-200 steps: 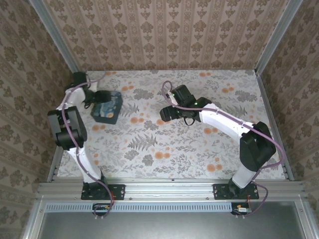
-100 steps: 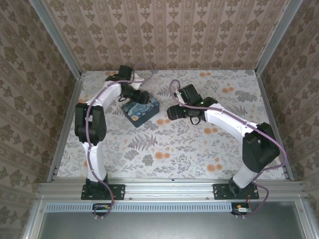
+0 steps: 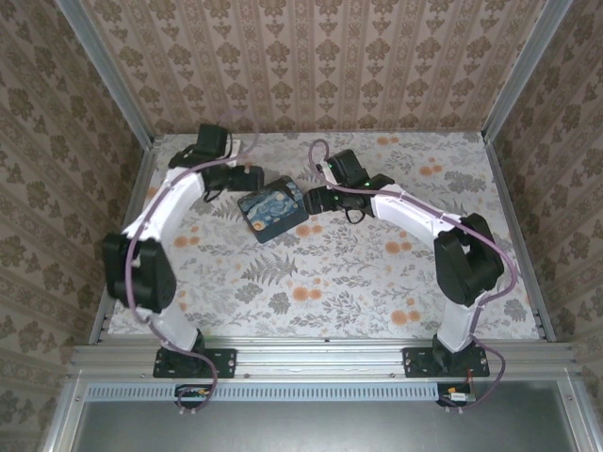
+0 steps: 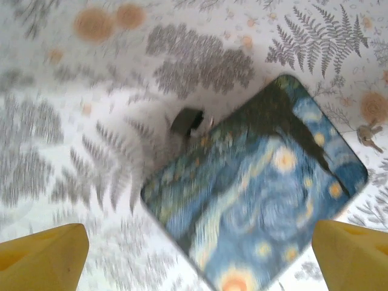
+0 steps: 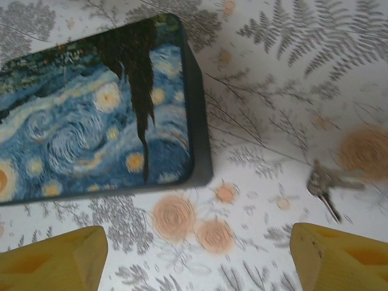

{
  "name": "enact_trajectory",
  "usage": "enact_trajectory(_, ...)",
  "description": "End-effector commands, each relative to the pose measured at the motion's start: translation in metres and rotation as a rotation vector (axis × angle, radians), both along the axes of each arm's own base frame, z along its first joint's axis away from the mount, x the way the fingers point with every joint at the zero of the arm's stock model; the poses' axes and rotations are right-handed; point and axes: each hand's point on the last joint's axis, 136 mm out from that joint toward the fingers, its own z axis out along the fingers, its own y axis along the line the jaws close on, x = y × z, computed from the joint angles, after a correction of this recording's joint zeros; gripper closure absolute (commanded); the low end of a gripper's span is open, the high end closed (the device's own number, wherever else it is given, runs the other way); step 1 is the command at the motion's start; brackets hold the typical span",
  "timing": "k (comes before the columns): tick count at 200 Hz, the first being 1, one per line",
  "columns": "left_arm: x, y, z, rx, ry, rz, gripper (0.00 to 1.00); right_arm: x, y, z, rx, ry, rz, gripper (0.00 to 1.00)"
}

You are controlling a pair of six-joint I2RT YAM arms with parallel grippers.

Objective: Unlock a padlock with a key

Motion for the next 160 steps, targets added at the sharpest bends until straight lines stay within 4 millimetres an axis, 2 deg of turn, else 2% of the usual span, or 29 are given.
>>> enact_trajectory(1, -0.053, -0.004, -0.036, -0.125, 0.171, 0.133, 0.04, 0.024, 0.027, 0.005, 0.109, -0.025, 0.047, 0.2)
enact_trajectory(14, -0.069, -0.012, -0.04, -0.206, 0.183, 0.126, 0.04, 0.034, 0.034, 0.0, 0.121, -0.027, 0.055, 0.2)
enact_trajectory(31, -0.075, -0.026, -0.046, -0.301, 0.196, 0.112, 0.04, 0.048, 0.044, -0.008, 0.126, -0.024, 0.067, 0.2)
enact_trajectory(42, -0.069, -0.033, -0.049, -0.338, 0.194, 0.103, 0.04, 0.053, 0.051, -0.015, 0.134, -0.013, 0.083, 0.2)
enact_trajectory(65, -0.045, -0.033, -0.054, -0.38, 0.175, 0.137, 0.05, 0.051, 0.059, -0.025, 0.156, 0.01, 0.126, 0.23)
enact_trajectory(92, -0.015, -0.039, -0.052, -0.471, 0.143, 0.136, 0.05, 0.029, 0.064, -0.029, 0.192, 0.042, 0.181, 0.26)
enact_trajectory(119, 0.009, -0.042, -0.061, -0.502, 0.154, 0.14, 0.06, 0.007, 0.063, -0.028, 0.236, 0.065, 0.202, 0.27)
enact_trajectory(160, 0.047, -0.042, -0.054, -0.525, 0.12, 0.1, 0.07, -0.051, 0.089, -0.018, 0.309, 0.083, 0.287, 0.29)
